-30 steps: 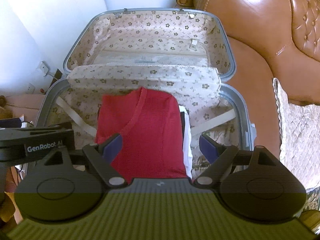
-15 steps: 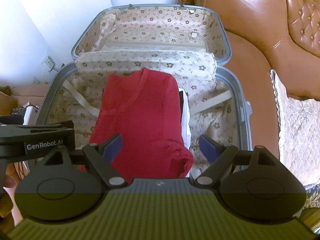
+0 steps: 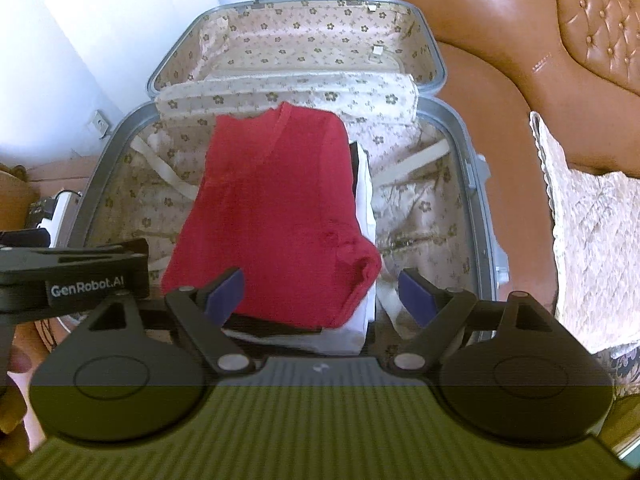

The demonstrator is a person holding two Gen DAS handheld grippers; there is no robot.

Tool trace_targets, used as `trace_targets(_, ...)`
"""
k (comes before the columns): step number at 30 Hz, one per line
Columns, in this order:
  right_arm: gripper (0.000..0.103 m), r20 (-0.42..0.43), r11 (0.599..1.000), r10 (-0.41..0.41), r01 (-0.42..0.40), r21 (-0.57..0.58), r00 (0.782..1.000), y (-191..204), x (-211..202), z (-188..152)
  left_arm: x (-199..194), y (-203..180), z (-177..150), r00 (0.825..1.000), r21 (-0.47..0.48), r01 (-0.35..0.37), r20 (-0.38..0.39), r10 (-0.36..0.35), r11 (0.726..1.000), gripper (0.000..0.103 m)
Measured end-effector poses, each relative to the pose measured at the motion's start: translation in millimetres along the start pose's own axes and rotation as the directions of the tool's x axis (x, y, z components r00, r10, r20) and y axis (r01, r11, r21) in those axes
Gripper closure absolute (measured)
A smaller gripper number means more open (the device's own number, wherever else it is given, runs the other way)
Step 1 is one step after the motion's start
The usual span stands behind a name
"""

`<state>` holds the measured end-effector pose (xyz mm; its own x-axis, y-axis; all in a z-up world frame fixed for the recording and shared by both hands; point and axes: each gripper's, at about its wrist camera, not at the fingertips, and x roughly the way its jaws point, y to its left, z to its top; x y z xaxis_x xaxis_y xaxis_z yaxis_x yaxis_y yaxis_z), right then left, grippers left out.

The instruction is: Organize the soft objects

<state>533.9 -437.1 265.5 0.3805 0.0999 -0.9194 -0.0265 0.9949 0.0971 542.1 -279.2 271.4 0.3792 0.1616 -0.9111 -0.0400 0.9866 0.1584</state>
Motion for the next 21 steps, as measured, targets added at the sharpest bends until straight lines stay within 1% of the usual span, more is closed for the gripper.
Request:
trace_targets(6, 0.011, 0.000, 1.000, -0.005, 0.005, 0.004, 1.000, -3, -7, -22, -7, -1, -21, 1.000, -0.011, 0.009, -0.005, -0.009, 1.000, 0.002)
trace_targets(10, 0.011, 0.004, 1.000, -0.005, 0.005, 0.007, 1.000, -5, -12, -34, -13, -3, -34, 1.000, -0.011, 0.006, 0.005, -0.006, 1.000, 0.002)
trace_targets(21, 0.011, 0.027, 1.000, 0.007, -0.007, 0.008, 1.000, -10, -27, -59, -28, -4, -56, 1.000, -0.020, 0.013, 0.020, -0.013, 1.000, 0.002)
